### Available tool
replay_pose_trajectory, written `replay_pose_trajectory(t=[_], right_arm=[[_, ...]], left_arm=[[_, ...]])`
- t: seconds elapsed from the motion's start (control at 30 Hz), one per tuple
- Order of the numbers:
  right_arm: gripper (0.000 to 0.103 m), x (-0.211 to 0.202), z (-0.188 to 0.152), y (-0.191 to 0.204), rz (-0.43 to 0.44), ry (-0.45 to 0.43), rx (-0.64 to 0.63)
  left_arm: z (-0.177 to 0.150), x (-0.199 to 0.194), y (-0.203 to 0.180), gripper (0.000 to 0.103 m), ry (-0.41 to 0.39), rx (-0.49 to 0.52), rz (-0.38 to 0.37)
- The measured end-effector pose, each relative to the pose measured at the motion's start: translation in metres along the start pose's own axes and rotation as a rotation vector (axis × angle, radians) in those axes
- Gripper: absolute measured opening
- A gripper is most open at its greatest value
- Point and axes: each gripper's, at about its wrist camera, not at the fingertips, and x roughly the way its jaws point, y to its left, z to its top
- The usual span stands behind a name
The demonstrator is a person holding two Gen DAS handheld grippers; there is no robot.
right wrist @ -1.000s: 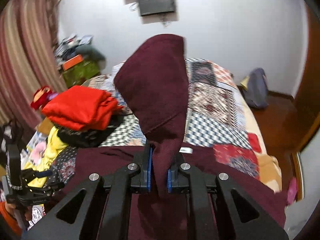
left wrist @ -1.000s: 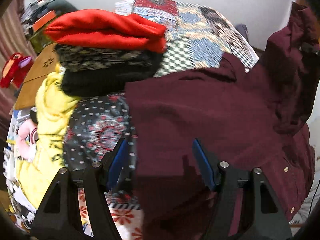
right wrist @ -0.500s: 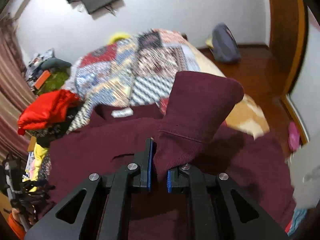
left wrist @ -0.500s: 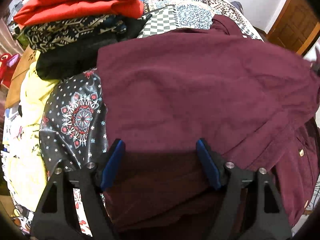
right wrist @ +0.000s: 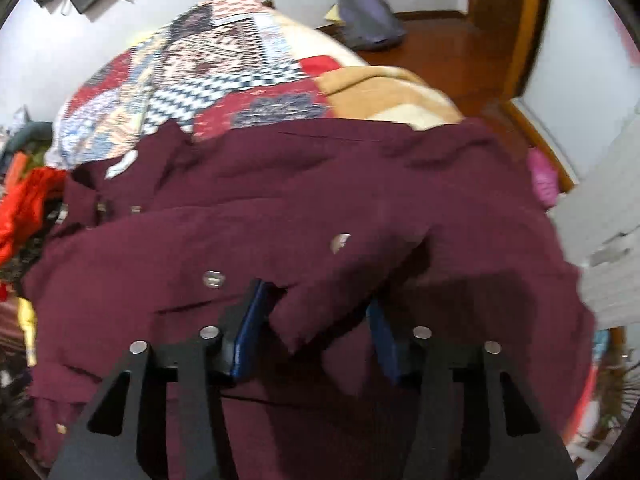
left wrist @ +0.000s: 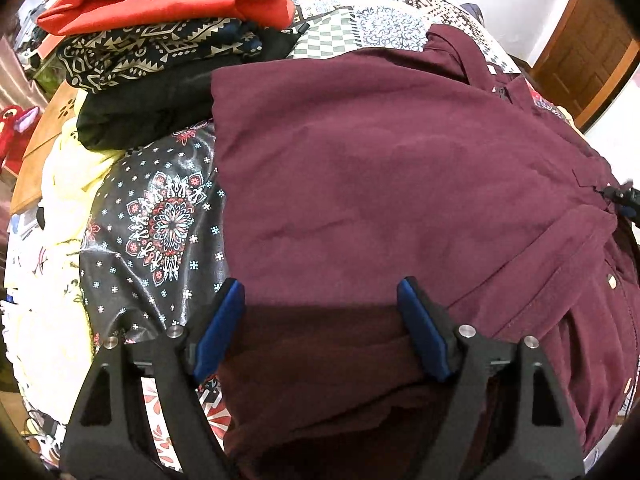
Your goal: Fold large clothes
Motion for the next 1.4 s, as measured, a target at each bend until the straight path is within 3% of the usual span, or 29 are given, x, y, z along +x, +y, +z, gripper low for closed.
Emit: replay_pose_trajectory(t=[0.2, 0.33, 0.43, 0.7, 0.83, 1.07, 1.17, 1.4], right_arm=[[0.049, -0.011, -0.006, -0.017, -0.043, 0.0, -0.04], [0.057, -0.019, -0.011, -0.014, -0.095, -0.008, -0.075], [0.057, -0.029, -0.012, -0.015, -0.085, -0.016, -0.077], [0.058, -0.073, -0.007, -0.034, -0.103, -0.117, -0.051], [0.058, -0.098, -0.002, -0.054, -0.091, -0.18, 0.013], [0.064, -0.118, -0.002, -0.092, -0.091, -0.254, 0.137], [0.064, -0.11, -0.008, -0.118, -0.081, -0.233, 0.218], [0.064, -0.052, -0.036, -0.182, 0.027, -0.076, 0.497]], left_arm=[[-0.001, -0.004, -0.002, 0.08, 0.003, 0.025, 0.009], [-0.004, -0.014, -0.007, 0.079, -0.001, 0.068, 0.003], [-0.003, -0.023, -0.011, 0.079, -0.011, 0.099, 0.021], [0.035, -0.061, -0.033, 0.079, -0.131, 0.123, 0.013], [0.066, -0.08, -0.056, 0.079, -0.21, 0.145, -0.003], [0.105, -0.092, -0.106, 0.079, -0.282, 0.199, -0.052], [0.114, -0.083, -0.133, 0.079, -0.269, 0.232, -0.08], [0.115, -0.044, -0.182, 0.079, -0.173, 0.292, -0.131]])
